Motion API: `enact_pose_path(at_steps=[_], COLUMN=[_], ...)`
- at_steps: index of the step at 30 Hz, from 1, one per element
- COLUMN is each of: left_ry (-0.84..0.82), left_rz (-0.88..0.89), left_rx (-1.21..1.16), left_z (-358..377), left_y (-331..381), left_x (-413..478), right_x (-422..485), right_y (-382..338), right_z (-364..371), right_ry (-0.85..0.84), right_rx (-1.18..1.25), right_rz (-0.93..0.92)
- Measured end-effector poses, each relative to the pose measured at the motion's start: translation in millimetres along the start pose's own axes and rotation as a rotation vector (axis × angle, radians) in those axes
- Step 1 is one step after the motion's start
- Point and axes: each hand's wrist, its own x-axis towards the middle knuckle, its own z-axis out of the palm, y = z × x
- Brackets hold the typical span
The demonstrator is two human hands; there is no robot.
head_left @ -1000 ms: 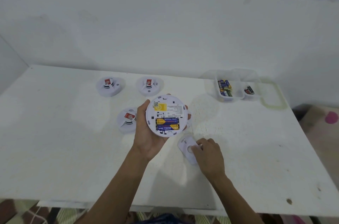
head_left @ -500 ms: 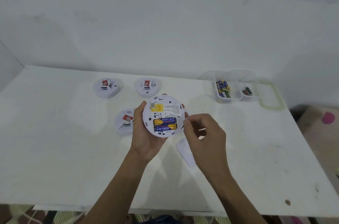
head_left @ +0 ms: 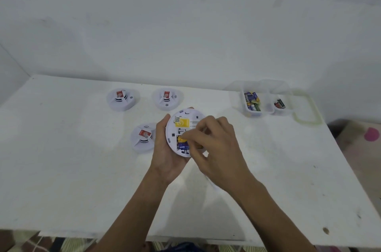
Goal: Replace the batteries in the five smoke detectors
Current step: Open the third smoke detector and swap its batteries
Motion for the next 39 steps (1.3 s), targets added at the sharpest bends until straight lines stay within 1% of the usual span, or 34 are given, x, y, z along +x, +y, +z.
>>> enact_pose_path(at_steps=[3,7,12,15,17,19,25,28,34,36,39], left_ry=[-0.010,-0.003,0.004,0.088,0.137,0.167,0.157,0.181,0.162,0.154,0.127], left_rz=[0.019,0.012,0.038,0.020,-0.013,-0.037,-0.054,-0.063,-0.037,-0.013,0.011], left_rx=[0.025,0.035,0.056,0.042,0.013,0.006,0.039,0.044,0.053,0.057,0.056], left_z=[-1.6,-3.8,-2.1,-3.9,-5.2,-5.5,-5.4,-8.0,-8.8,-9.9,-7.1], left_y=[0.0,0.0,0.6,0.5,0.9,1.6,0.8,-2.2,-3.0,-2.8,2.6], left_x=[0.5,2.1,1.6,3.1,4.3,3.9,4.3,5.8,5.6,6.0,4.9], right_x=[11.9,27.4,42.1,47.5,49.2,49.8,52.5,51.2,48.1,46.4,42.2], right_y=[9.6,15.2,17.6,18.4,19.0,19.3,15.1,13.5,15.0,13.5,12.5], right_z=[-7.0,-15.3,-17.2,-17.5,-18.0,-17.8,-20.6,-21.5,-24.0,-27.4,-33.3], right_ry=[-0.131,-0.272,-0.431,-0.513,-0.539,-0.554,-0.566,-0.578,-0.502,-0.470,-0.412], right_rx=[-0.024,-0.072,-0.133,-0.160,-0.160,-0.160,-0.137,-0.096,-0.001,0.087,0.270], right_rz=[-0.139,-0.255,-0.308,-0.325,-0.333,-0.342,-0.362,-0.357,-0.332,-0.283,-0.095])
